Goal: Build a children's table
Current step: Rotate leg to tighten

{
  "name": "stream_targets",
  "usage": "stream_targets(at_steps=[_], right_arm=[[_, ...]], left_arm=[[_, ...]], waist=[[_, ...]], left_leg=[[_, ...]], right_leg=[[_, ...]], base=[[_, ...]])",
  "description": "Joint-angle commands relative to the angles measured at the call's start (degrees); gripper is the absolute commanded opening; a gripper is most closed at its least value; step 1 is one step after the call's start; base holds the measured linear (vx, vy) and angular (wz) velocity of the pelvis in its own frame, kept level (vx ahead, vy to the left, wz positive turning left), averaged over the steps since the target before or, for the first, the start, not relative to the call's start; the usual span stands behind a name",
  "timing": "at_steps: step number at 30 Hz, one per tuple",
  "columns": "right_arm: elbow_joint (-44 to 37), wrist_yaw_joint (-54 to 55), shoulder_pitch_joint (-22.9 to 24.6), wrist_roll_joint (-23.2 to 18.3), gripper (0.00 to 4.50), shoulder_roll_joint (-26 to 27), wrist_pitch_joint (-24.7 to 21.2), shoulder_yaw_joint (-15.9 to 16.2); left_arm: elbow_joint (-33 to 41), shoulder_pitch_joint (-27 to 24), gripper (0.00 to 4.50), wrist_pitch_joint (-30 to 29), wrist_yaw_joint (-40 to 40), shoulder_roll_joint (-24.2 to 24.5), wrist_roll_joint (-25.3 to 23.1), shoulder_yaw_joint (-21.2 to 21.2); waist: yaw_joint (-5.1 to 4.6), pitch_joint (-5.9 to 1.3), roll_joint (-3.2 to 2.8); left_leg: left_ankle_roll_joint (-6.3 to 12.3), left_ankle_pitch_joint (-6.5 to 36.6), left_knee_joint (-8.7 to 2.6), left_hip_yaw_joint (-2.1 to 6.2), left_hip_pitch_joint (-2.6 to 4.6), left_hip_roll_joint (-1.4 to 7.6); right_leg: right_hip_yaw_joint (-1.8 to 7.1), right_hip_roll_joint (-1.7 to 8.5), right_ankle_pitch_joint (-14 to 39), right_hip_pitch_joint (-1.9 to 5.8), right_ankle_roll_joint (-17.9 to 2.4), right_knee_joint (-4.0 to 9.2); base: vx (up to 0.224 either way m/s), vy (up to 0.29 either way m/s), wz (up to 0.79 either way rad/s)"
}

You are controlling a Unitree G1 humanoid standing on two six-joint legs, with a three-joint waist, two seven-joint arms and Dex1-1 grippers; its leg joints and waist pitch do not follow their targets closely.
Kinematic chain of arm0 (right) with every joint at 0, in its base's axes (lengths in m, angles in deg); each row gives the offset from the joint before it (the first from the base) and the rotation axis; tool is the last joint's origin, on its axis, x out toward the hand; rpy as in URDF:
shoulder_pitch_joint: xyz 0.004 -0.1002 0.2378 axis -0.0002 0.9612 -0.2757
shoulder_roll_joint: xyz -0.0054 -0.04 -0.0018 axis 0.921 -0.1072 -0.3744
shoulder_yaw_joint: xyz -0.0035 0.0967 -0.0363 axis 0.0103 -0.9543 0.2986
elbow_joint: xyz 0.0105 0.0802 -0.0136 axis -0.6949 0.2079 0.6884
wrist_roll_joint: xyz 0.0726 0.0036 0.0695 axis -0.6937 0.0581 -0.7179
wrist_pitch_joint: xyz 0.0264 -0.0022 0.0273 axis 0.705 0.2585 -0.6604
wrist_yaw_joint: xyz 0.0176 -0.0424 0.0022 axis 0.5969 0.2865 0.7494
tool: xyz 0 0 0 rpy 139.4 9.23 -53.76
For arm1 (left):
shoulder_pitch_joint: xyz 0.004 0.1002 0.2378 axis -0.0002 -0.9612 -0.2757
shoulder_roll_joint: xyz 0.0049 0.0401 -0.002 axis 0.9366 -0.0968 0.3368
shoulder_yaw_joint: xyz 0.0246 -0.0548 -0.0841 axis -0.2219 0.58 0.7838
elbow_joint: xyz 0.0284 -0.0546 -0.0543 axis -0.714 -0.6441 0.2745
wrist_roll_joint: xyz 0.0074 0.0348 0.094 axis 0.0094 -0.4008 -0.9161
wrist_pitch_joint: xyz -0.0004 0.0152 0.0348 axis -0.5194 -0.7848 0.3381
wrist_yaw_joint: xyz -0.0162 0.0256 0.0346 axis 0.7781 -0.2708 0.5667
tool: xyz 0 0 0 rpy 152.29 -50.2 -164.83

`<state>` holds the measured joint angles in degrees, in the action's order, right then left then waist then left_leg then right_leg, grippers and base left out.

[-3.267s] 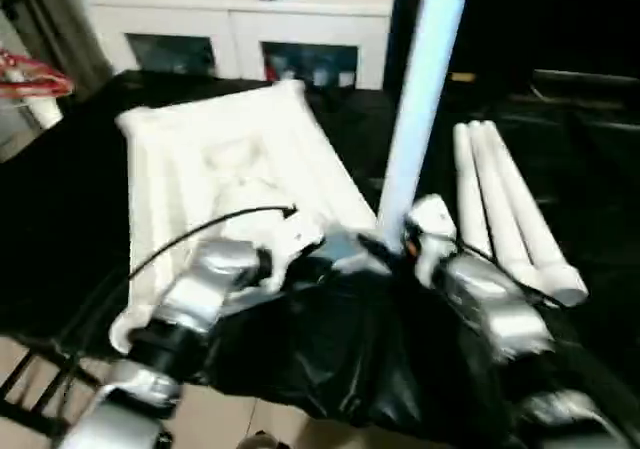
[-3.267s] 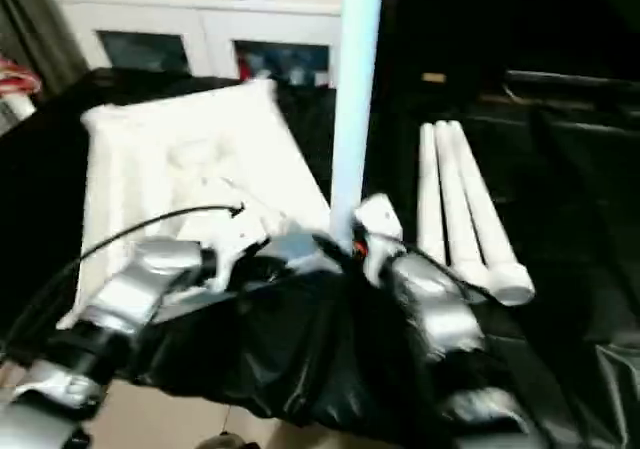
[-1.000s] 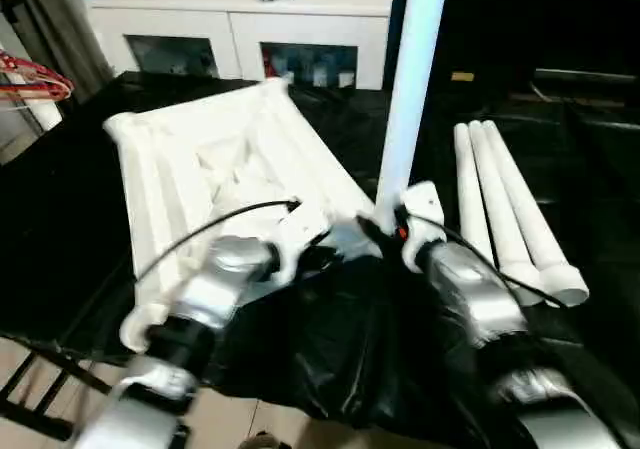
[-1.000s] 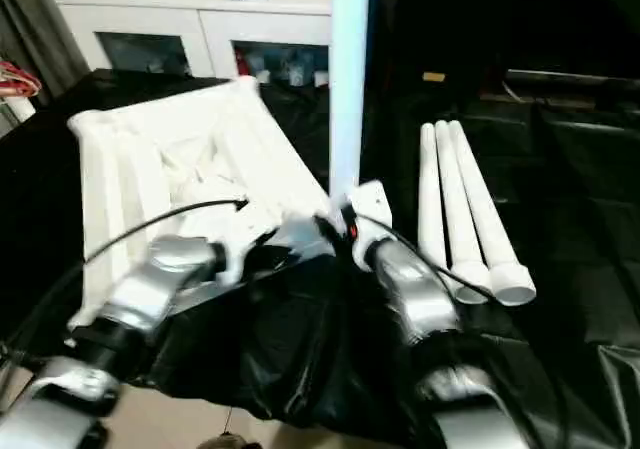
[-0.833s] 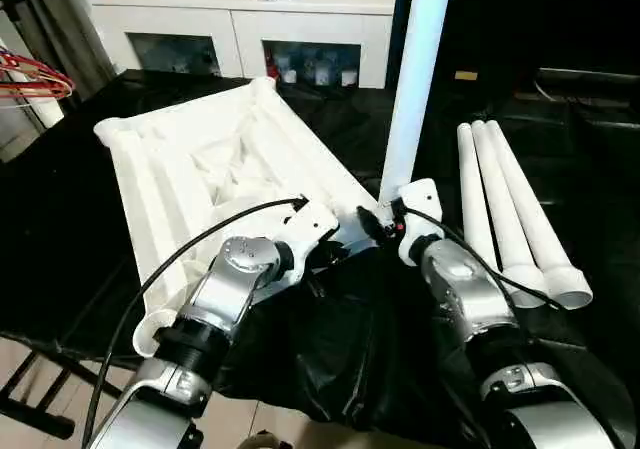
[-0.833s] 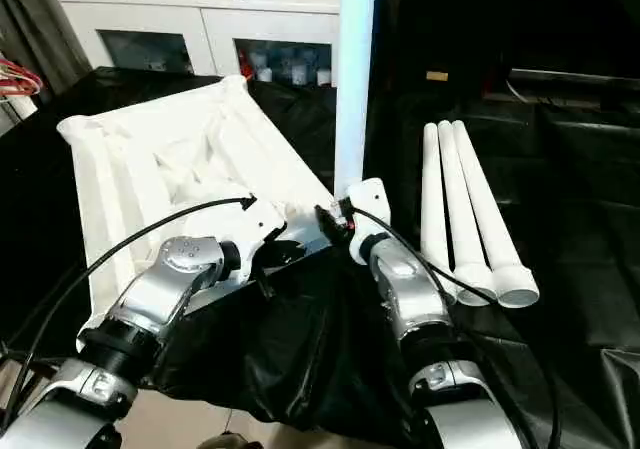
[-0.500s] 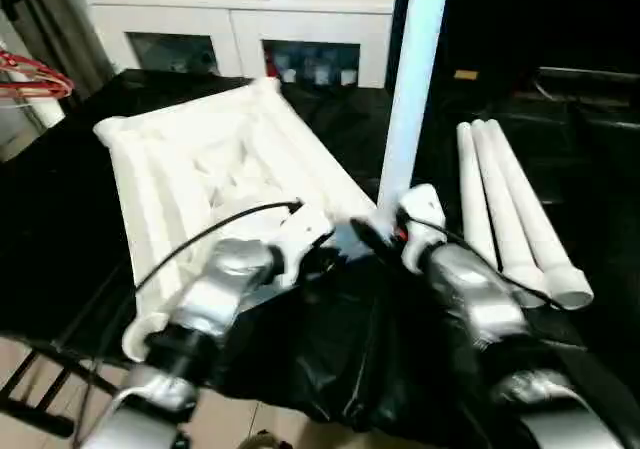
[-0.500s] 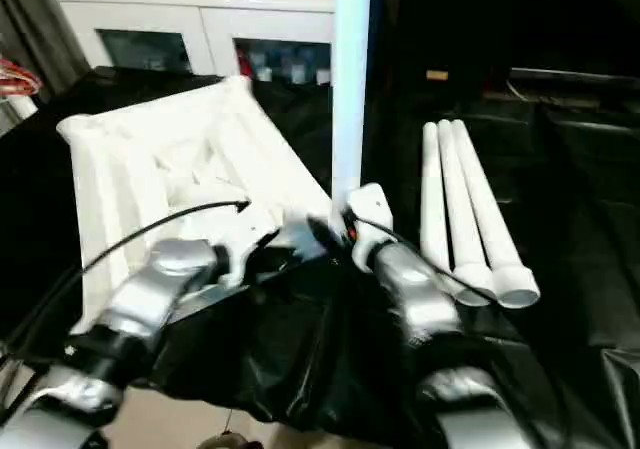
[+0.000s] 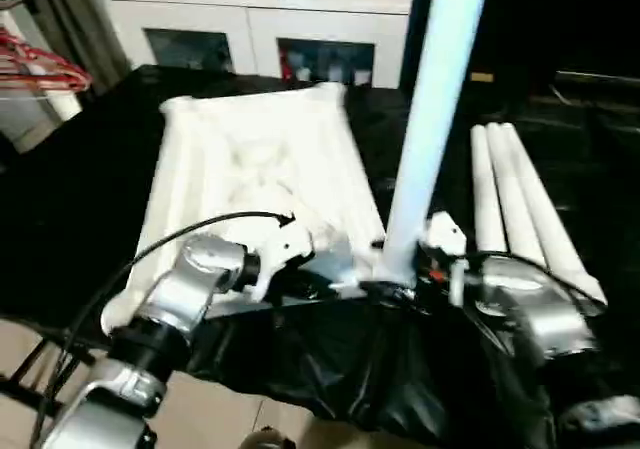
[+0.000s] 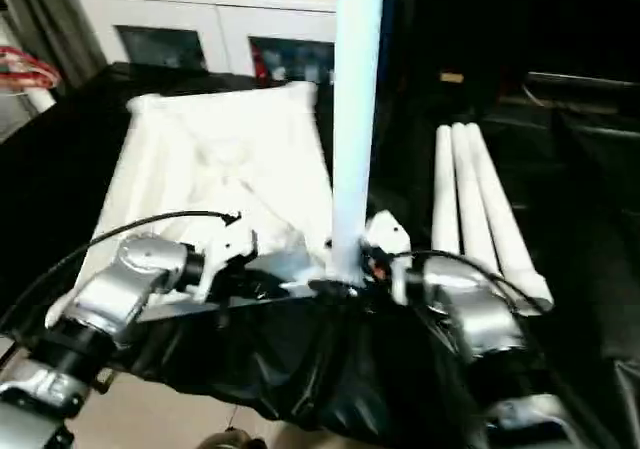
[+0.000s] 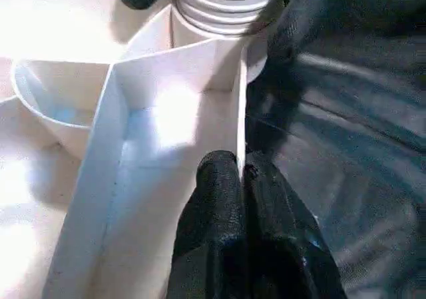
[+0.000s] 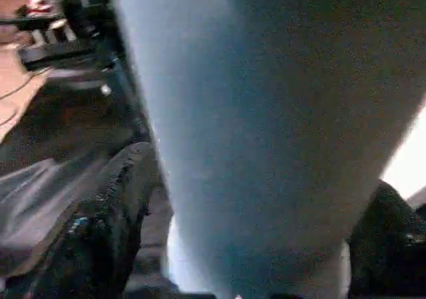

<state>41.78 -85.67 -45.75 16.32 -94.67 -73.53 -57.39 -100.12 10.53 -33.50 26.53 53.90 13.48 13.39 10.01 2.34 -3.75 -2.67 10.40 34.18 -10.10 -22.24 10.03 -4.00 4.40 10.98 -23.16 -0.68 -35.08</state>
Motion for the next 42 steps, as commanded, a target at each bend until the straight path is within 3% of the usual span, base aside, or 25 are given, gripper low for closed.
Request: stream_targets(at_steps=[1, 7, 13, 17, 19, 20, 24, 27, 29, 31, 32, 33, 37, 38, 41, 42], right_arm=[[-2.7, -4.44, 0.56, -0.84, 3.33, 0.26, -1.0, 2.93], [-4.16, -5.86, 0.96, -1.29, 2.86, -0.18, -2.82, 3.5], [-3.99, -2.39, 1.75, -0.51, 2.77, 1.87, -2.08, 3.48], [1.61, 9.83, -0.14, 3.55, 2.76, 6.45, -0.35, 1.59], [8.21, 22.14, -2.93, 5.23, 2.75, 11.46, -0.31, -1.09], [8.21, 22.14, -2.93, 5.23, 2.74, 11.46, -0.31, -1.09], [14.24, 34.7, -6.16, 5.91, 2.72, 17.13, -0.67, -3.32], [15.7, 37.71, -7.01, 6.28, 2.72, 18.73, -0.35, -4.14], [18.16, 40.84, -8.24, 6.38, 3.28, 20.85, 1.02, -5.62], [18.93, 41.26, -8.57, 6.27, 3.42, 21.32, 1.51, -6.08], [20.02, 41.68, -9.02, 6.43, 3.47, 21.76, 2.2, -6.46], [20.33, 41.8, -9.13, 6.53, 3.68, 21.85, 2.48, -6.52], [19.68, 42.15, -8.79, 7.33, 3.79, 21.05, 4.0, -6.4], [19.29, 42.33, -8.68, 7.7, 4.11, 20.57, 4.71, -6.42], [15.63, 41.6, -7.45, 7.34, 4.11, 18.61, 5.04, -7.18], [11.82, 39.78, -5.92, 6.94, 4.18, 16.73, 4.91, -7.4]], left_arm=[[0.31, 2.97, 0.0, 1.52, 0.26, 0.51, 1.06, 0.55], [-1.24, 3.66, 0.0, 2.85, 2.28, 1.63, 1.02, 0.37], [-1.47, 3.36, 0.0, 2.88, -1.55, -0.18, 0.99, 1.18], [-2.01, 3.88, 0.0, 1.27, -8.45, -3.47, 0.3, 2.72], [-1.43, 4.05, 0.0, -1.71, -15.54, -6.7, -1.23, 3.27], [-1.43, 4.05, 0.0, -1.71, -15.54, -6.7, -1.23, 3.27], [-0.79, 4.32, 0.0, -6.74, -27.04, -12.51, -2.26, 5.43], [-0.59, 4.15, 0.0, -7.53, -29.77, -13.92, -2.5, 5.6], [0.25, 3.43, 0.0, -7.82, -31.74, -15.42, -3.12, 5.16], [0.5, 3.28, 0.0, -7.86, -32.07, -15.71, -3.33, 4.96], [1.08, 3.05, 0.0, -8.43, -32.54, -16.3, -3.56, 4.62], [1.27, 2.96, 0.0, -8.61, -32.64, -16.43, -3.62, 4.49], [1.63, 2.78, 0.0, -8.33, -32.03, -16.27, -3.57, 3.77], [1.68, 2.76, 0.0, -8.19, -31.96, -16.17, -3.63, 3.64], [1.95, 2.49, 0.0, -6.69, -32.1, -15.58, -4.42, 3.1], [2.04, 2.44, 0.27, -6.54, -32.9, -15.41, -4.57, 3.5]], waist=[[0.03, -3.79, 0.78], [0.08, -3.79, 0.81], [0.17, -3.77, 0.9], [-0.32, -3.61, 0.94], [-1.38, -3.4, 0.86], [-1.74, -3.33, 0.9], [-2.32, -3.39, 0.85], [-2.01, -3.58, 0.76], [-1.99, -3.71, 0.86], [-2.04, -3.72, 0.79], [-2.01, -3.8, 1.05], [-2.11, -3.69, 0.86], [-2.2, -3.68, 0.8], [-2.18, -3.65, 0.75], [-2.07, -3.62, 0.77], [-2.01, -3.65, 0.77]], left_leg=[[5.48, 9.29, -3.74, 1.23, 0.94, 3.58], [5.11, 9.39, -3.8, 1.3, 0.93, 3.65], [4.75, 9.25, -3.81, 1.25, 0.91, 3.65], [3.19, 11.12, -4.08, 1.35, 1.01, 3.49], [1.43, 12.18, -4.46, 1.49, 0.95, 3.41], [1.08, 12.7, -4.55, 1.51, 0.97, 3.29], [1.27, 12.45, -4.43, 1.38, 1.11, 3.21], [2.02, 11.03, -4.27, 1.36, 1.05, 3.12], [2.57, 10.03, -4.2, 1.36, 0.93, 3.17], [3.22, 9.38, -4.14, 1.33, 0.84, 3.13], [3.55, 9.05, -4.1, 1.33, 0.77, 3.13], [3.71, 9.21, -4.12, 1.33, 0.68, 3.1], [3.83, 9.84, -4.13, 1.29, 0.81, 3.09], [3.81, 9.84, -4.17, 1.31, 0.81, 3.1], [3.76, 10.32, -4.23, 1.33, 0.89, 3.21], [3.81, 10.29, -4.23, 1.35, 0.89, 3.25]], right_leg=[[2.71, 4.7, 7.69, 2.72, -13.12, 3.69], [2.65, 4.79, 8.17, 2.69, -13.14, 3.69], [2.7, 4.85, 8.49, 2.63, -13.09, 3.74], [2.7, 4.99, 11.58, 2.63, -12.53, 4.13], [2.69, 5.07, 14.02, 2.55, -12.28, 4.21], [2.65, 5.03, 14.95, 2.6, -12.16, 4.41], [2.81, 4.9, 14.19, 2.61, -11.76, 4.53], [2.8, 4.85, 12.82, 2.68, -11.24, 4.56], [2.78, 4.8, 10.71, 2.7, -11.41, 4.27], [2.69, 4.67, 8.65, 2.76, -11.73, 4.11], [2.71, 4.8, 7.96, 2.91, -11.91, 3.94], [2.66, 4.82, 8.3, 2.9, -11.89, 4.1], [2.7, 4.72, 8.73, 2.83, -11.76, 4.22], [2.7, 4.7, 8.86, 2.82, -11.77, 4.22], [2.75, 4.71, 9.16, 2.76, -11.5, 4.28], [2.76, 4.73, 9.03, 2.79, -11.4, 4.28]], base=[[0.0, 0.0, 0.0], [0.0, 0.0, 0.0], [0.0, 0.0, 0.0], [0.0, 0.0, 0.0], [0.0, 0.0, 0.0], [0.0, 0.0, 0.0], [0.0, 0.0, 0.0], [0.0, 0.0, 0.0], [0.0, 0.0, 0.0], [0.0, 0.0, 0.0], [0.0, 0.0, 0.0], [0.0, 0.0, 0.0], [0.0, 0.0, 0.0], [0.0, 0.0, 0.0], [0.0, 0.0, 0.0], [0.0, 0.0, 0.0]])
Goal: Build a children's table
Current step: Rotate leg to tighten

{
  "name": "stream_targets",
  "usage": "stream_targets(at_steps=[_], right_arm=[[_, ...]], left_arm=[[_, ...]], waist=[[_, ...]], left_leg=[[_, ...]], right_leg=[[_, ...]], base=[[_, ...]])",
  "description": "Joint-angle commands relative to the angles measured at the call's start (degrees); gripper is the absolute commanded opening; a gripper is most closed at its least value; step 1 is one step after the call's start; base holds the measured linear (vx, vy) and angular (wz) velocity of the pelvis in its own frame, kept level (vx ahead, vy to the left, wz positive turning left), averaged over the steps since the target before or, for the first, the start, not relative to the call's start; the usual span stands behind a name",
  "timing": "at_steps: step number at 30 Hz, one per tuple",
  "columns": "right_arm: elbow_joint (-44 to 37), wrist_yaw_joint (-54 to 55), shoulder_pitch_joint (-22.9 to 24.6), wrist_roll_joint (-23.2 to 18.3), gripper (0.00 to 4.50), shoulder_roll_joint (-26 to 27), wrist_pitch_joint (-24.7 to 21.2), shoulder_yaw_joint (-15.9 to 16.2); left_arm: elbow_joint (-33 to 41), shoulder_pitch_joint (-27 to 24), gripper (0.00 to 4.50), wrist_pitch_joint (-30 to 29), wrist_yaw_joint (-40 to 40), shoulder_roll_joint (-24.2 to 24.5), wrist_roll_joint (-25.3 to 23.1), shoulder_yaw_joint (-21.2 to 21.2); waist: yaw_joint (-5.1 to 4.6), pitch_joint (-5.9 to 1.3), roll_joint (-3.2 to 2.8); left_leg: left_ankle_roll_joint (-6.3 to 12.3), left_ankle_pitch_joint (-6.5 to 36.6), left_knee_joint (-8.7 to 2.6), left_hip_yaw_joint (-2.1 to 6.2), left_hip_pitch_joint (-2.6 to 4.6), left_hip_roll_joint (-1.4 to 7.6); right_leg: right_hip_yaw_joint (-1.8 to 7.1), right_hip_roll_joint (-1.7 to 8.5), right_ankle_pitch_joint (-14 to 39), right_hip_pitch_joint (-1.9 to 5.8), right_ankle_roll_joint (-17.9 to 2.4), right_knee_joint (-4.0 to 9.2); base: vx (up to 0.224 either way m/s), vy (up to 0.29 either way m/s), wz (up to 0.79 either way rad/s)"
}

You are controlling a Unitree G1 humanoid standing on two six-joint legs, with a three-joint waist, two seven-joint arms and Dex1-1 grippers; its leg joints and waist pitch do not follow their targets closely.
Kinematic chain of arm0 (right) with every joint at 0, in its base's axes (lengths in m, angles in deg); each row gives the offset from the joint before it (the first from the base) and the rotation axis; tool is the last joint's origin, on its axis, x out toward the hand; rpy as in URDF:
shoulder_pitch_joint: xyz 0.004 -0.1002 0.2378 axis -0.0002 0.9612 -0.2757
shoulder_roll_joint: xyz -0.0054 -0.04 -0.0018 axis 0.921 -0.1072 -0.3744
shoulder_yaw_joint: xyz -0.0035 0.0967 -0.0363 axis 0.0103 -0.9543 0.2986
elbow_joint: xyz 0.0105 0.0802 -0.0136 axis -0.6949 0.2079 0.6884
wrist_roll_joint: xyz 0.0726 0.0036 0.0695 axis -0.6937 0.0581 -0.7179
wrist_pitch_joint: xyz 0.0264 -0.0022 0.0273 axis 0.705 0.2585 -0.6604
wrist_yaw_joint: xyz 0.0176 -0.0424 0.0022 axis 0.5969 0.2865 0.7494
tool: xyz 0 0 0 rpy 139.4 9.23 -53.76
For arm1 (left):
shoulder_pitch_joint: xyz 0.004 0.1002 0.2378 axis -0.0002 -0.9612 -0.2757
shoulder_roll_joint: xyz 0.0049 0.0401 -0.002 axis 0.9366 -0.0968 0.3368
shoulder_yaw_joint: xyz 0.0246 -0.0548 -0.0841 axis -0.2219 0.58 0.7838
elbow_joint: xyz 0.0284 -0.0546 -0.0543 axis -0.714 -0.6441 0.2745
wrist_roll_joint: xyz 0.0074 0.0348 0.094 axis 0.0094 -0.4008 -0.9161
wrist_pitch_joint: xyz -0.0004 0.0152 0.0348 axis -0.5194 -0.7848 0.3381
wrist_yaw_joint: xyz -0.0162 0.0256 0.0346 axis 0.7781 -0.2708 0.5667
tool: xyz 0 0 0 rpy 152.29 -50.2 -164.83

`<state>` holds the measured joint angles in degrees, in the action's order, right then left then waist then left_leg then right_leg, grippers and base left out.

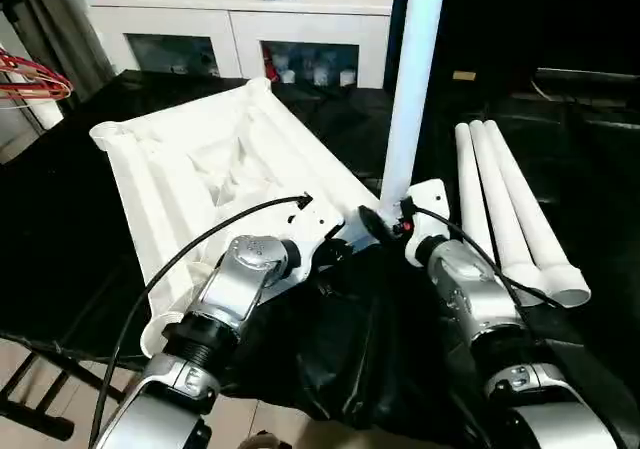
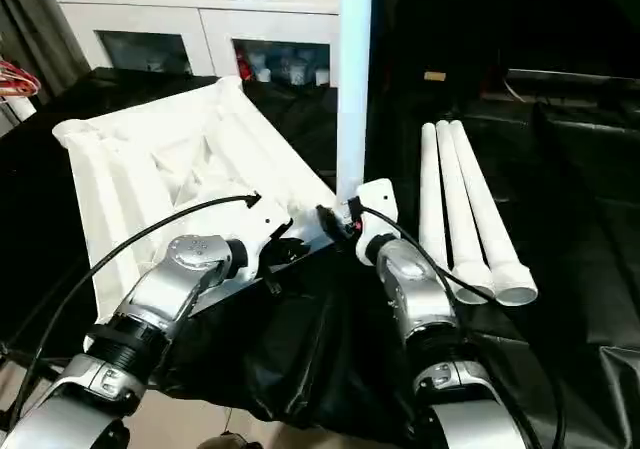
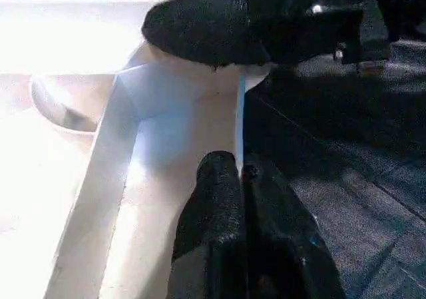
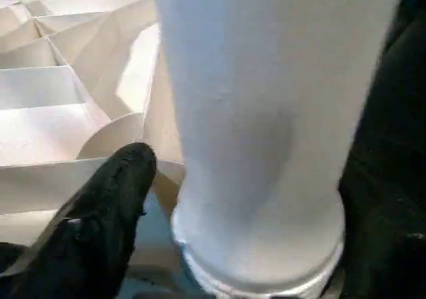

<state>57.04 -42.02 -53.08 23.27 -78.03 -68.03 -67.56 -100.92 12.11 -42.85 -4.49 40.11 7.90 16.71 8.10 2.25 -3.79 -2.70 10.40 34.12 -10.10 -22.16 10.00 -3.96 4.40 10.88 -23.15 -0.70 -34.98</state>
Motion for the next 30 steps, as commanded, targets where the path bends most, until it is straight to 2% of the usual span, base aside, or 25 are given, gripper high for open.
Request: stream_targets(at_steps=[1, 2, 3, 4, 6, 7, 9, 11, 13, 15, 16, 19, 20, 21, 23, 24, 25, 26, 27, 28, 30], right_arm=[[-5.74, -5.16, 2.4, -0.25, 4.2, -1.06, -0.81, 2.83], [-6.47, -5.59, 2.72, -0.33, 4.2, -1.42, -0.91, 2.86], [-8.62, -6.73, 3.66, -0.61, 4.2, -2.56, -1.27, 2.86], [-13.05, -8.77, 5.55, -1.26, 4.2, -5.23, -2.32, 2.49], [-14.15, -9.13, 5.99, -1.44, 4.2, -6.03, -2.69, 2.19], [-16.84, -10.03, 7.1, -2.06, 4.2, -7.84, -3.79, 1.47], [-22.5, -12.6, 9.6, -3.46, 4.2, -11.56, -5.87, 0.34], [-24.41, -13.57, 10.42, -4.15, 4.2, -12.55, -6.59, 0.03], [-30.12, -16.77, 12.66, -6.25, 4.2, -15.31, -8.4, -0.78], [-32.64, -18.22, 13.67, -7.42, 4.2, -16.44, -9.52, -1.13], [-33.91, -18.67, 14.16, -7.86, 4.2, -16.88, -9.9, -1.3], [-37.61, -20.19, 15.59, -9.24, 4.2, -18.38, -12.03, -1.22], [-40.76, -21.38, 16.92, -10.62, 4.2, -19.66, -14.18, -0.84], [-45.03, -22.96, 18.85, -12.21, 4.2, -20.5, -17.51, 0.9], [-46.43, -23.3, 19.52, -12.35, 4.2, -20.6, -18.39, 1.78], [-46.92, -22.65, 19.79, -11.4, 4.2, -19.85, -19.3, 3.26], [-46.88, -22.35, 19.78, -11.05, 4.2, -19.55, -19.44, 3.62], [-46.6, -21.65, 19.68, -10.26, 4.2, -18.78, -19.4, 4.3], [-45.82, -20.11, 19.31, -9.36, 4.2, -17.42, -20.02, 5.1], [-45.82, -20.11, 19.31, -9.36, 4.02, -17.42, -20.02, 5.1], [-43.17, -16.69, 18.32, -7.47, 3.81, -13.98, -21.3, 7.13]], left_arm=[[3.07, 0.84, 0.44, 2.55, -1.91, -1.52, 1.21, 0.45], [3.17, 0.83, 0.54, 2.41, -1.9, -1.49, 1.27, 0.54], [3.64, 0.74, 0.54, 1.84, -1.48, -1.3, 1.6, 0.63], [4.53, 0.44, 0.61, 1.46, -0.94, -0.89, 1.93, 0.67], [4.66, 0.37, 0.91, 1.71, -0.97, -0.79, 1.89, 0.64], [4.86, 0.19, 0.99, 2.63, -1.08, -0.47, 1.68, 0.48], [5.79, -0.44, 1.0, 3.87, -0.96, 0.14, 1.59, 0.44], [6.24, -0.6, 1.0, 4.18, -0.86, 0.36, 1.66, 0.5], [8.42, -1.01, 1.0, 4.32, -0.77, 1.91, 1.45, 0.84], [10.06, -1.1, 1.0, 2.96, -1.07, 2.79, 1.78, 1.65], [11.03, -1.07, 1.0, 1.85, -1.45, 3.42, 1.85, 2.24], [13.51, -0.85, 1.0, 0.04, -2.29, 5.82, 1.51, 4.07], [15.34, -0.87, 1.0, -1.13, -2.86, 7.61, 1.25, 5.41], [19.84, -1.23, 1.0, -5.06, -2.08, 11.68, 1.17, 7.88], [21.6, -1.49, 1.0, -6.56, -1.84, 13.42, 0.76, 8.66], [23.65, -2.01, 1.0, -9.26, -1.47, 16.23, -0.24, 9.71], [24.1, -2.17, 1.0, -10.17, -1.5, 16.93, -0.62, 9.92], [24.84, -2.55, 1.0, -11.76, -1.59, 18.36, -1.58, 10.19], [25.82, -3.51, 1.0, -13.68, -1.02, 20.79, -2.81, 9.95], [25.82, -3.51, 0.99, -13.68, -1.02, 20.79, -2.81, 9.95], [27.29, -6.25, 0.98, -16.45, -1.08, 26.02, -6.81, 9.65]], waist=[[0.16, -3.63, 0.89], [0.28, -3.76, 1.01], [0.18, -3.71, 1.0], [0.38, -3.84, 1.02], [0.55, -3.9, 1.12], [0.46, -3.69, 1.14], [0.66, -3.51, 1.22], [0.62, -3.36, 1.35], [0.69, -3.33, 1.13], [0.55, -3.39, 1.17], [0.51, -3.36, 0.96], [0.38, -3.26, 1.05], [0.41, -3.27, 0.93], [0.61, -3.31, 0.93], [0.37, -3.3, 0.77], [0.25, -3.31, 0.67], [0.18, -3.27, 0.77], [0.19, -3.14, 0.62], [0.2, -2.99, 0.77], [0.22, -3.02, 0.57], [0.04, -2.97, 0.76]], left_leg=[[4.05, 9.75, -4.09, 1.36, 0.83, 3.37], [4.68, 8.59, -3.86, 1.28, 0.86, 3.32], [4.98, 7.95, -3.87, 1.33, 0.53, 3.21], [5.46, 7.14, -3.68, 1.32, 0.52, 3.16], [6.33, 6.19, -3.45, 1.27, 0.44, 3.22], [6.73, 6.63, -3.57, 1.27, 0.31, 3.15], [6.52, 8.03, -3.66, 1.31, 0.49, 3.23], [6.27, 9.05, -3.74, 1.26, 0.42, 3.09], [5.56, 10.13, -3.95, 1.41, 0.51, 3.22], [5.43, 10.0, -3.96, 1.47, 0.44, 3.24], [5.39, 10.08, -3.96, 1.51, 0.45, 3.28], [5.31, 10.17, -3.96, 1.51, 0.4, 3.2], [5.25, 10.29, -3.97, 1.48, 0.53, 3.14], [5.17, 10.04, -3.98, 1.6, 0.6, 3.31], [5.12, 9.58, -4.06, 1.7, 0.47, 3.28], [4.87, 9.68, -4.04, 1.67, 0.62, 3.28], [4.67, 9.83, -4.09, 1.62, 0.64, 3.24], [4.29, 10.59, -4.11, 1.57, 0.72, 3.15], [3.68, 11.58, -4.26, 1.53, 0.75, 3.14], [3.17, 11.94, -4.39, 1.67, 0.84, 3.28], [2.08, 13.15, -4.63, 1.68, 0.83, 3.16]], right_leg=[[2.74, 4.65, 8.09, 2.93, -10.93, 4.13], [2.78, 4.53, 5.64, 2.83, -11.23, 3.81], [2.72, 4.56, 4.85, 3.01, -11.45, 3.67], [2.66, 4.63, 3.93, 3.11, -11.44, 3.64], [2.63, 4.67, 2.51, 3.04, -11.96, 3.49], [2.53, 4.55, 3.59, 3.04, -12.02, 3.72], [2.65, 4.51, 6.79, 3.06, -10.88, 4.08], [2.65, 4.53, 9.14, 3.05, -10.23, 4.35], [2.65, 4.55, 12.43, 3.0, -8.96, 4.69], [2.62, 4.44, 11.6, 2.96, -9.11, 4.53], [2.63, 4.47, 11.51, 2.85, -9.32, 4.52], [2.56, 4.34, 11.79, 2.84, -9.45, 4.49], [2.51, 4.29, 12.25, 2.82, -9.35, 4.6], [2.63, 4.3, 11.96, 2.84, -9.16, 4.39], [2.53, 4.14, 11.0, 2.76, -9.4, 4.18], [2.53, 4.09, 10.91, 2.53, -9.74, 4.2], [2.53, 4.06, 11.04, 2.48, -10.0, 4.2], [2.55, 4.1, 12.53, 2.32, -10.2, 4.45], [2.65, 4.14, 14.11, 2.21, -9.93, 4.6], [2.7, 4.19, 14.72, 2.14, -9.77, 4.47], [2.79, 4.1, 16.13, 1.99, -8.89, 4.52]], base=[[0.0, 0.0, 0.0], [0.0, 0.0, 0.0], [0.0, 0.0, 0.0], [0.0, 0.0, 0.0], [0.0, 0.0, 0.0], [0.0, 0.0, 0.0], [0.0, 0.0, 0.0], [0.0, 0.0, 0.0], [0.0, 0.0, 0.0], [0.0, 0.0, 0.0], [0.0, 0.0, 0.0], [0.0, 0.0, 0.0], [0.0, 0.0, 0.0], [0.0, 0.0, 0.0], [0.0, 0.0, 0.0], [0.0, 0.0, 0.0], [0.0, 0.0, 0.0], [0.0, 0.0, 0.0], [0.0, 0.0, 0.0], [0.0, 0.0, 0.0], [0.0, 0.0, 0.0]])
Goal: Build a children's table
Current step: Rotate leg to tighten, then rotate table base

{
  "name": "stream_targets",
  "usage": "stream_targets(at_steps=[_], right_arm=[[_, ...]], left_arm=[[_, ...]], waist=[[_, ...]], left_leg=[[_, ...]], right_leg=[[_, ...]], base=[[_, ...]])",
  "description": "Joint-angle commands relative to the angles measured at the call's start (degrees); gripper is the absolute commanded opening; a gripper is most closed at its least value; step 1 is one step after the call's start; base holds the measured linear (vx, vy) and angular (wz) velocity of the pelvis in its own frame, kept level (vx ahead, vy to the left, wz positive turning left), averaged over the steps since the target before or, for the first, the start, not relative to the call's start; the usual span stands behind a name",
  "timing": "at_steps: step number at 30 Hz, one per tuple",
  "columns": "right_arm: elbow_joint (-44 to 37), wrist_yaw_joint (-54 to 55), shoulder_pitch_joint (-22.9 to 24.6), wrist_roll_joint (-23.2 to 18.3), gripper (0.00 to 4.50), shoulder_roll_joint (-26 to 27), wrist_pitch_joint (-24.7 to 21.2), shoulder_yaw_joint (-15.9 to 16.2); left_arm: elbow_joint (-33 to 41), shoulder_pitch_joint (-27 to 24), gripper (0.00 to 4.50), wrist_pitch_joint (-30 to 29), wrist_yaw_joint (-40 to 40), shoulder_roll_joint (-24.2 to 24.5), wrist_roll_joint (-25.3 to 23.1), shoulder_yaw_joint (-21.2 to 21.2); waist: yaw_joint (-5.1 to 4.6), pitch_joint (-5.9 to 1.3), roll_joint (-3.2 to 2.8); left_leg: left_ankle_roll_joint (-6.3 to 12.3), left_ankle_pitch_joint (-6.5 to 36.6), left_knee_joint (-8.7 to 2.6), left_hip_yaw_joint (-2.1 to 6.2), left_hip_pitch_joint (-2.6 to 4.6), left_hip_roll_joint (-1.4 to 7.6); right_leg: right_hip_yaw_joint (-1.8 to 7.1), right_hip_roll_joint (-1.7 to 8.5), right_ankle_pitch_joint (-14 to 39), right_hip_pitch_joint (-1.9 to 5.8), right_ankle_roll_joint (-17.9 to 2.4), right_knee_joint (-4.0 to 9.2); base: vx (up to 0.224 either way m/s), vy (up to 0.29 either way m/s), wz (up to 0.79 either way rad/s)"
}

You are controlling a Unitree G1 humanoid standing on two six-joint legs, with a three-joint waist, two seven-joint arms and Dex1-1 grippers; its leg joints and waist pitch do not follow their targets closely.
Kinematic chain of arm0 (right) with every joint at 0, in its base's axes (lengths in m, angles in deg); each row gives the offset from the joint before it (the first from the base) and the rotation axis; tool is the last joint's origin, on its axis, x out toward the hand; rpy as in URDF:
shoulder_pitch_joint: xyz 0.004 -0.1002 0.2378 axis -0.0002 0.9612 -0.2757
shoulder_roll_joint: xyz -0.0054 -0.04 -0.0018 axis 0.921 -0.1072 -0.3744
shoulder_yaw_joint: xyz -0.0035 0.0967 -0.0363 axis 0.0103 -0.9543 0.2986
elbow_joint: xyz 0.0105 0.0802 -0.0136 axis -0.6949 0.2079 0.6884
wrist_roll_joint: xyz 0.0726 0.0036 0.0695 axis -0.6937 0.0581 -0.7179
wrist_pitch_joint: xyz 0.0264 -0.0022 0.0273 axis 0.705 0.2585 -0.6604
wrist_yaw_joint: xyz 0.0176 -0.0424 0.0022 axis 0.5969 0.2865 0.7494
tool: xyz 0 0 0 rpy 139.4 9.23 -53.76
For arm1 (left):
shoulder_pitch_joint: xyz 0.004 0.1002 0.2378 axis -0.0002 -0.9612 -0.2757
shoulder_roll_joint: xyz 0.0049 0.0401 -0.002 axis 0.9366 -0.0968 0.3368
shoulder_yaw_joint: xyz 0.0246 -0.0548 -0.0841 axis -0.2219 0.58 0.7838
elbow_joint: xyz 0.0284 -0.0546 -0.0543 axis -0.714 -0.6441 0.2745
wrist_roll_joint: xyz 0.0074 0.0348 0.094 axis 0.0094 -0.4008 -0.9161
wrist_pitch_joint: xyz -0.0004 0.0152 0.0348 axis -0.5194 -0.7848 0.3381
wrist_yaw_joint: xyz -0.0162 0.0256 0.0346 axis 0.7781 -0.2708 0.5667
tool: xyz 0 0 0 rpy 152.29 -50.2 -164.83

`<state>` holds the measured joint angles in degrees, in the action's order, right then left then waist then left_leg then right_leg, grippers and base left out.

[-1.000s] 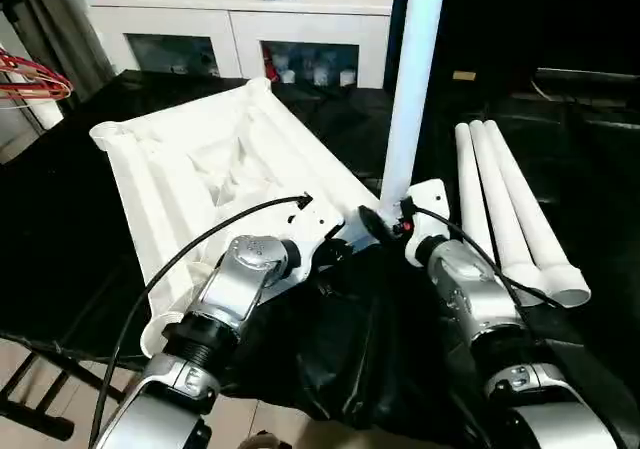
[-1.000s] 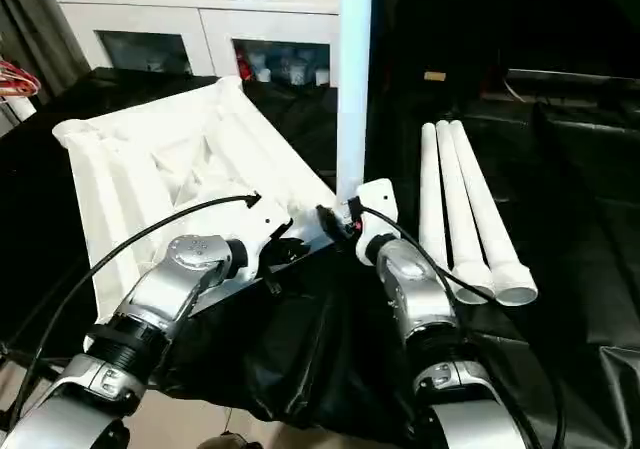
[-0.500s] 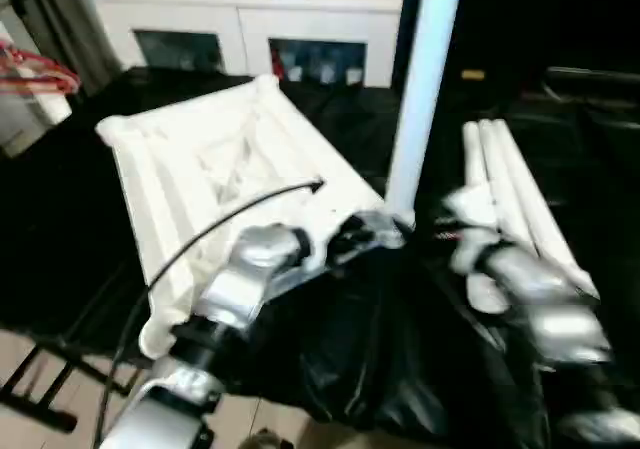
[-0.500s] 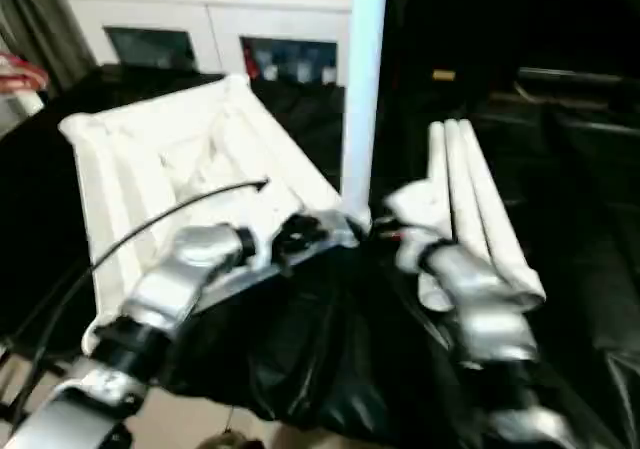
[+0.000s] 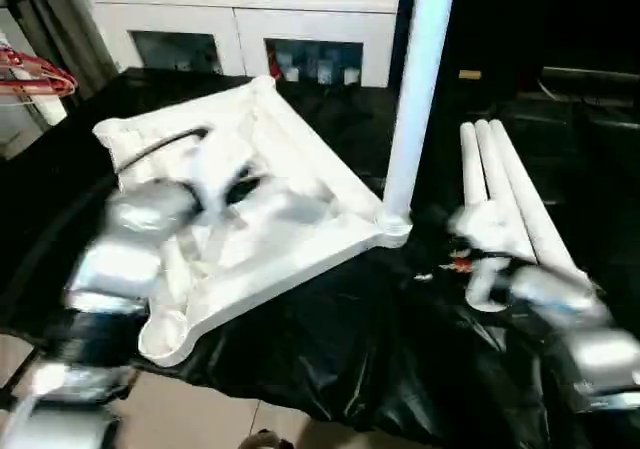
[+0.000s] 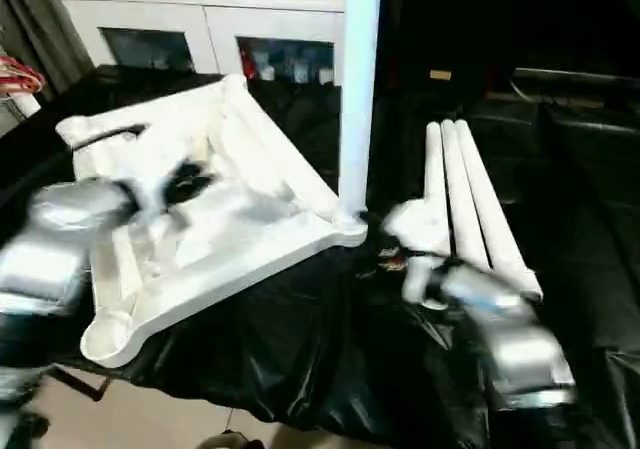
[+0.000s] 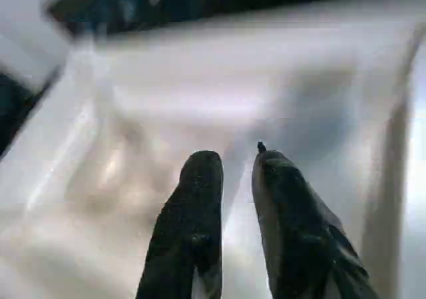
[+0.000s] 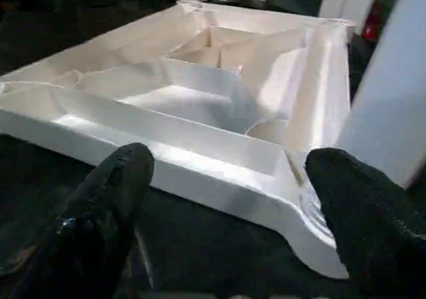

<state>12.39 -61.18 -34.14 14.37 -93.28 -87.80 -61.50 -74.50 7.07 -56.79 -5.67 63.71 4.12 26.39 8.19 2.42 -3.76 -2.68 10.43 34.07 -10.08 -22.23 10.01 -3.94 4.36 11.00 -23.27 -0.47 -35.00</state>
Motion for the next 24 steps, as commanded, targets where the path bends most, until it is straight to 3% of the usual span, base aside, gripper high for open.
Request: stream_targets(at_steps=[1, 3, 5, 6, 7, 9, 17, 24], right_arm=[[1.92, 2.99, -0.83, 1.56, 3.71, 1.79, -1.83, 1.27], [4.24, 6.56, -2.22, 1.7, 3.59, 4.78, -5.14, 2.44], [5.1, 7.2, -2.71, 2.25, 3.42, 5.26, -5.58, 3.16], [5.77, 7.65, -3.03, 2.93, 3.37, 5.39, -5.54, 3.59], [5.95, 7.78, -3.12, 3.12, 3.27, 5.43, -5.53, 3.71], [10.51, 10.6, -5.1, 6.32, 3.04, 6.37, -5.18, 5.03], [12.4, 11.02, -6.64, 8.11, 2.44, 6.82, -6.99, 7.36], [22.62, 12.35, -11.4, 11.32, 1.78, 8.72, -2.92, 8.7]], left_arm=[[0.97, -1.57, 0.98, -2.83, -0.01, 3.01, -3.44, 0.06], [2.02, -3.86, 0.98, -6.47, -1.71, 6.37, -4.65, 0.73], [2.27, -4.57, 0.7, -7.78, -2.31, 7.24, -5.18, 0.64], [2.13, -4.85, 0.63, -8.05, -2.66, 7.58, -5.6, 0.57], [2.09, -4.93, 0.63, -8.13, -2.76, 7.67, -5.72, 0.55], [0.21, -6.0, 0.43, -9.27, -4.46, 8.49, -7.37, 0.43], [-2.1, -7.84, 0.0, -8.77, -2.75, 8.57, -6.16, -2.08], [-2.63, -9.17, 0.0, -5.74, 5.72, 11.05, -5.27, -8.13]], waist=[[-0.05, -3.12, 0.58], [-0.24, -3.13, 0.67], [-0.16, -3.11, 0.44], [0.28, -3.16, 0.24], [0.38, -3.19, 0.53], [0.28, -3.12, 0.56], [0.31, -3.24, 0.94], [-0.19, -2.88, 1.1]], left_leg=[[1.79, 13.27, -4.65, 1.79, 0.83, 3.09], [1.02, 13.71, -4.8, 1.83, 0.95, 3.06], [0.25, 14.37, -4.85, 1.8, 1.26, 3.16], [-0.19, 14.99, -4.77, 1.63, 1.82, 3.27], [-0.33, 15.0, -4.72, 1.54, 1.93, 3.3], [-0.86, 14.29, -4.94, 1.7, 1.23, 3.05], [-0.67, 13.24, -4.82, 1.76, 1.13, 2.98], [-1.66, 17.49, -5.22, 1.95, 1.32, 3.04]], right_leg=[[2.78, 4.22, 16.18, 2.11, -8.98, 4.45], [2.77, 4.14, 16.31, 2.04, -8.84, 4.46], [2.89, 4.06, 15.09, 1.85, -9.39, 4.48], [3.04, 3.95, 14.31, 1.35, -9.45, 4.53], [3.1, 3.94, 13.56, 1.28, -9.59, 4.47], [3.01, 4.05, 12.23, 1.78, -10.03, 3.99], [3.08, 4.28, 10.07, 2.17, -9.6, 3.83], [3.17, 4.63, 16.36, 1.98, -9.29, 4.45]], base=[[0.0, 0.0, 0.0], [0.0, 0.0, 0.0], [0.0, 0.0, 0.0], [0.0, 0.0, 0.0], [0.0, 0.0, 0.0], [0.0, 0.0, 0.0], [0.0, 0.0, 0.0], [0.0, 0.0, 0.0]])
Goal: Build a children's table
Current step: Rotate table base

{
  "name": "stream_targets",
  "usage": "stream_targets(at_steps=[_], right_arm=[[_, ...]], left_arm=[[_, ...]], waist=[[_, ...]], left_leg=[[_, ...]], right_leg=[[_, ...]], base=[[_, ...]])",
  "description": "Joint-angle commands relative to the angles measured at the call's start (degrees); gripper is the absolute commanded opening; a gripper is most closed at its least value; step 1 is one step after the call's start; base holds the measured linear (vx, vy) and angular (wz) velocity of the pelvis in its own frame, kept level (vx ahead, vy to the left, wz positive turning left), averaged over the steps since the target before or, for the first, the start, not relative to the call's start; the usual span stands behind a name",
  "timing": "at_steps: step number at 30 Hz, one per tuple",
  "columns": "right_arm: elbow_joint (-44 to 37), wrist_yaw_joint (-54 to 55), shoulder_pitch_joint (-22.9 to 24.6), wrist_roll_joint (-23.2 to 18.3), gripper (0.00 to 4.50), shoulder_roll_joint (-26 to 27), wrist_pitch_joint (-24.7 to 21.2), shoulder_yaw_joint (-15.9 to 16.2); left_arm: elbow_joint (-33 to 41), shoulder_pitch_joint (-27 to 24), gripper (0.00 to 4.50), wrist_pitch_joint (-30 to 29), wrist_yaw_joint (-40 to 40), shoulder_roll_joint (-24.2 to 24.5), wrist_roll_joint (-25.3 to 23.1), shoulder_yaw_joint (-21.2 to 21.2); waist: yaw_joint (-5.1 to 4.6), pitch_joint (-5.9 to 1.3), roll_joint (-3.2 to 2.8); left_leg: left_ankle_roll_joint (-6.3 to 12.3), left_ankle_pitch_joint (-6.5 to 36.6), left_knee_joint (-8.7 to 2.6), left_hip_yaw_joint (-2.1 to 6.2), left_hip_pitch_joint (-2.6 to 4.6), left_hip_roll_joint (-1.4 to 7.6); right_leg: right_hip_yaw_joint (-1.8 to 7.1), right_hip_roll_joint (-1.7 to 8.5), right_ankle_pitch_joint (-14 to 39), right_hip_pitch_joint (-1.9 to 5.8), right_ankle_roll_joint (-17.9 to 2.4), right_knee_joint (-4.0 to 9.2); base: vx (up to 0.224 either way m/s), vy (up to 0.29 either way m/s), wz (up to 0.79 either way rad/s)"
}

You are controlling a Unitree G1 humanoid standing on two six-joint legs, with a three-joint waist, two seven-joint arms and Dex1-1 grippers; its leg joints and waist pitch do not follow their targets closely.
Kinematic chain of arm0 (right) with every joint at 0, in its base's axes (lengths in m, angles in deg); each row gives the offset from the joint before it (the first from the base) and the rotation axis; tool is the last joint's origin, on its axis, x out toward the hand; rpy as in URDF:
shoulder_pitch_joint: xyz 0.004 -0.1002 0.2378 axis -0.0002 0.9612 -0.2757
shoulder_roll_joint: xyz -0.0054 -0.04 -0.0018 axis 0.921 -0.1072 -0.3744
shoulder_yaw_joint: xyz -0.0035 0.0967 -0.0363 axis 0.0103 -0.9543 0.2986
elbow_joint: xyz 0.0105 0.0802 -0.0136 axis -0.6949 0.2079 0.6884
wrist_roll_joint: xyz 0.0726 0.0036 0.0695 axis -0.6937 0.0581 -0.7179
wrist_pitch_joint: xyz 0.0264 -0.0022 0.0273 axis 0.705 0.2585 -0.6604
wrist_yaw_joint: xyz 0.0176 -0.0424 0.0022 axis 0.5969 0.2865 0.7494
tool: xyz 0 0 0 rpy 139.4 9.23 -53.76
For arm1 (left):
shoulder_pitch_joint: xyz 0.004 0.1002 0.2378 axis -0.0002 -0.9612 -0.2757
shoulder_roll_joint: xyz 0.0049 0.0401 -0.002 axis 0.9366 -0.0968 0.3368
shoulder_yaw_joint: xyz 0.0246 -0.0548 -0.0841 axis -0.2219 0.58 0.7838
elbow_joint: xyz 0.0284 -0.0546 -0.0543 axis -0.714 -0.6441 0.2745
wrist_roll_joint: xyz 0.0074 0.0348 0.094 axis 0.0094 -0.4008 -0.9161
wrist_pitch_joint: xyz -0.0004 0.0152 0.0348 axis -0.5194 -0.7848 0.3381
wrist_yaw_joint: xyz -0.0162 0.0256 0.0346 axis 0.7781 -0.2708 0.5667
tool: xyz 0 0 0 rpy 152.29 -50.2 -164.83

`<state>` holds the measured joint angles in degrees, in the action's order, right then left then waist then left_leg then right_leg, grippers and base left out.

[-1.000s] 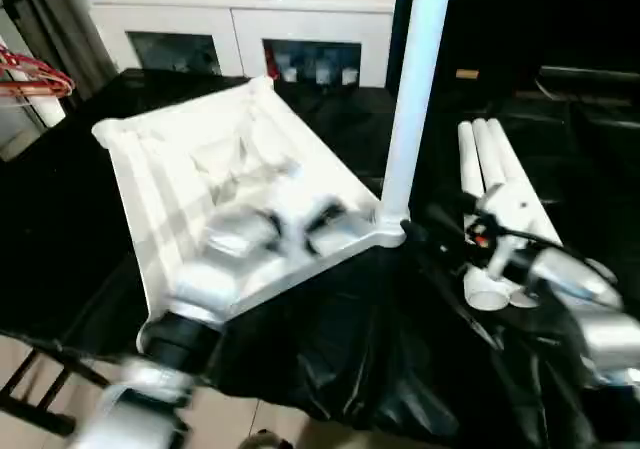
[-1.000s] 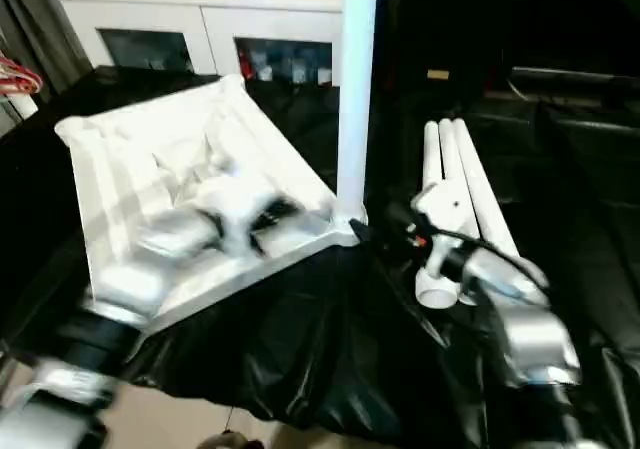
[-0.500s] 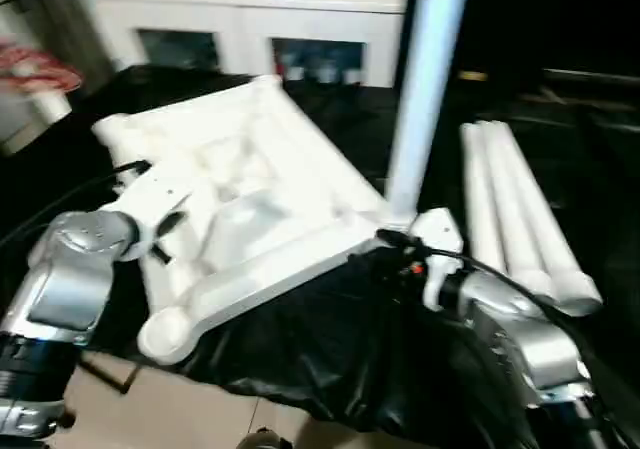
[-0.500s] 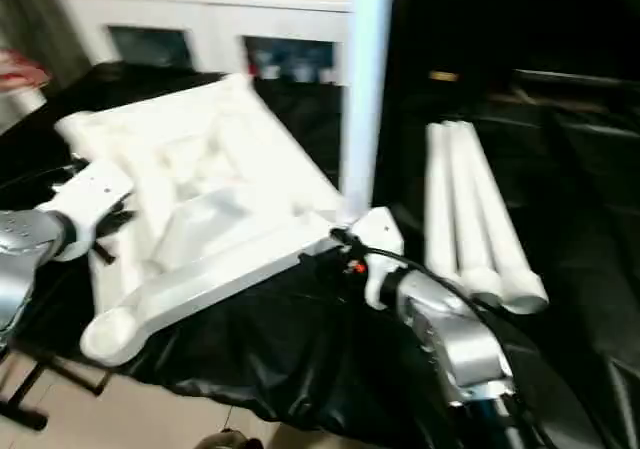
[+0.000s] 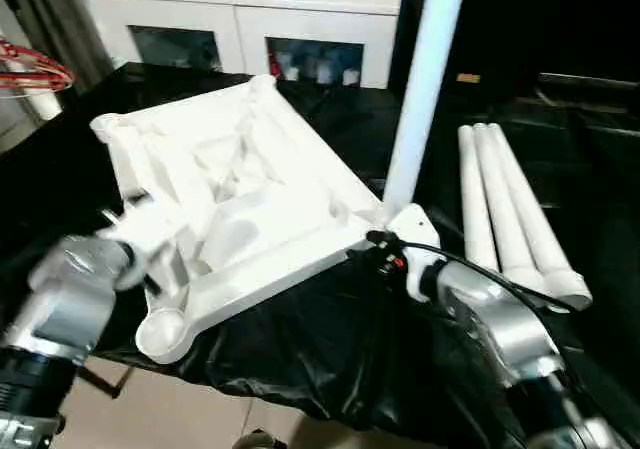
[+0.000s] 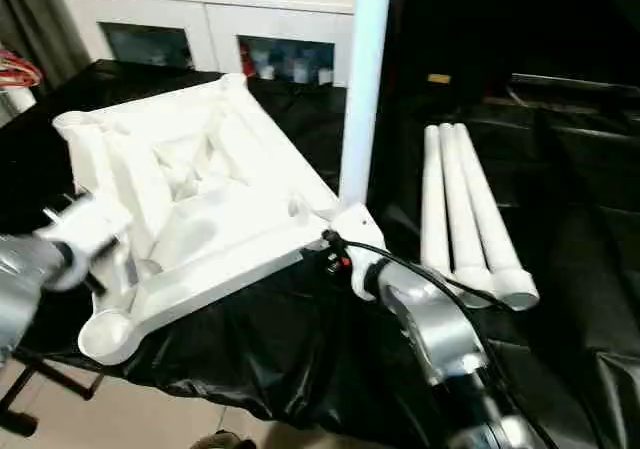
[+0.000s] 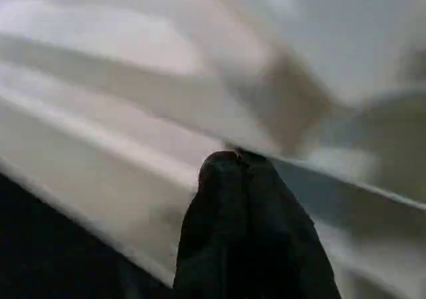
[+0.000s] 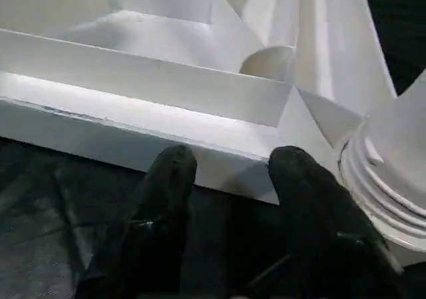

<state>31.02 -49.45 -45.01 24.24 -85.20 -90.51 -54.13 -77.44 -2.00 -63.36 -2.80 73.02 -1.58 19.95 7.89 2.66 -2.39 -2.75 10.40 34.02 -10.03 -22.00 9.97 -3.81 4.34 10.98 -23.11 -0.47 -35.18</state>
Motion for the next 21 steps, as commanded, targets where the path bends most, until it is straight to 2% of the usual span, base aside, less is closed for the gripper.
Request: stream_targets(at_steps=[1, 2, 3, 5, 8, 12, 14, 15, 17, 20, 21], right_arm=[[3.99, 0.62, -0.53, 1.44, 1.66, 0.64, -0.22, 1.33], [4.74, 0.78, -0.88, 1.63, 1.66, 0.78, -0.1, 1.43], [6.79, 1.21, -1.82, 2.12, 1.54, 1.08, 0.66, 1.71], [9.32, 1.66, -3.18, 2.28, 1.46, 1.74, 1.59, 1.69], [13.3, 2.15, -5.08, 2.81, 1.18, 2.74, 4.09, 1.54], [18.33, 3.31, -7.32, 3.23, 0.89, 4.39, 8.26, 0.8], [20.28, 3.96, -8.27, 3.37, 0.75, 5.03, 10.4, 0.35], [21.0, 4.07, -8.73, 2.92, 0.67, 5.41, 10.97, -0.21], [21.32, 4.14, -9.03, 2.54, 0.48, 5.62, 11.46, -0.65], [22.21, 4.28, -9.51, 2.54, 0.21, 5.75, 12.78, -1.03], [22.6, 4.29, -9.66, 2.65, 0.14, 5.8, 13.24, -1.14]], left_arm=[[0.31, -0.1, 0.0, 0.83, 2.84, 1.73, 0.43, -1.69], [0.45, -0.2, 0.0, 1.06, 3.61, 2.16, 0.43, -2.23], [0.96, -0.56, 0.0, 1.62, 5.55, 3.01, 0.73, -3.33], [2.29, -1.03, 0.0, 2.29, 8.25, 4.01, 1.68, -4.61], [4.52, -1.22, 0.0, 2.6, 11.39, 4.1, 3.92, -5.22], [8.93, -1.25, 0.0, 2.52, 15.34, 2.73, 8.02, -5.75], [10.97, -0.91, 0.0, 2.04, 16.64, 1.35, 10.02, -6.0], [11.93, -0.41, 0.0, 1.98, 16.79, 0.07, 10.95, -6.25], [12.45, 0.22, 0.0, 1.68, 16.65, -1.36, 11.63, -6.57], [11.75, 1.82, 0.0, 1.62, 15.67, -4.4, 11.78, -7.35], [11.3, 2.3, 0.0, 1.75, 15.2, -5.2, 11.57, -7.55]], waist=[[0.08, -3.08, -0.32], [-0.04, -3.03, -0.37], [0.1, -3.0, 0.0], [0.05, -2.95, -0.24], [-0.06, -2.78, -0.18], [-0.09, -3.01, -0.14], [0.09, -3.09, -0.06], [0.04, -3.13, 0.0], [0.18, -3.33, -0.05], [0.05, -3.63, 0.18], [0.01, -3.67, 0.2]], left_leg=[[-1.73, 17.88, -5.21, 1.93, 1.08, 3.07], [-1.85, 18.3, -5.26, 1.91, 1.05, 3.06], [-1.91, 18.93, -5.28, 1.86, 1.33, 3.09], [-2.33, 20.05, -5.41, 2.06, 1.38, 3.16], [-2.9, 21.92, -5.48, 2.01, 1.61, 3.14], [-3.48, 21.65, -5.53, 2.06, 1.61, 3.17], [-3.45, 21.16, -5.38, 1.82, 1.85, 3.26], [-3.07, 19.51, -5.36, 1.73, 1.5, 3.15], [-2.76, 18.24, -5.16, 1.59, 1.58, 3.17], [-1.46, 13.0, -4.84, 1.51, 0.85, 2.92], [-1.21, 12.61, -4.66, 1.37, 0.99, 2.92]], right_leg=[[3.05, 4.68, 16.86, 1.82, -9.25, 4.6], [3.05, 4.62, 17.15, 1.83, -9.23, 4.58], [3.08, 4.63, 17.78, 1.67, -9.02, 4.84], [3.09, 4.83, 19.12, 1.61, -9.19, 4.75], [3.11, 4.78, 20.73, 1.39, -9.11, 4.96], [3.12, 4.87, 18.3, 1.63, -9.95, 4.63], [3.23, 4.89, 16.9, 1.43, -10.64, 4.59], [3.18, 4.72, 14.74, 1.85, -11.22, 4.41], [3.18, 4.65, 13.06, 1.84, -11.42, 4.24], [2.9, 4.34, 6.97, 2.57, -11.87, 3.45], [2.91, 4.37, 6.69, 2.45, -11.95, 3.55]], base=[[0.0, 0.0, 0.0], [0.0, 0.0, 0.0], [0.0, 0.0, 0.0], [0.0, 0.0, 0.0], [0.0, 0.0, 0.0], [0.0, 0.0, 0.0], [0.0, 0.0, 0.0], [0.0, 0.0, 0.0], [0.0, 0.0, 0.0], [0.0, 0.0, 0.0], [0.0, 0.0, 0.0]])
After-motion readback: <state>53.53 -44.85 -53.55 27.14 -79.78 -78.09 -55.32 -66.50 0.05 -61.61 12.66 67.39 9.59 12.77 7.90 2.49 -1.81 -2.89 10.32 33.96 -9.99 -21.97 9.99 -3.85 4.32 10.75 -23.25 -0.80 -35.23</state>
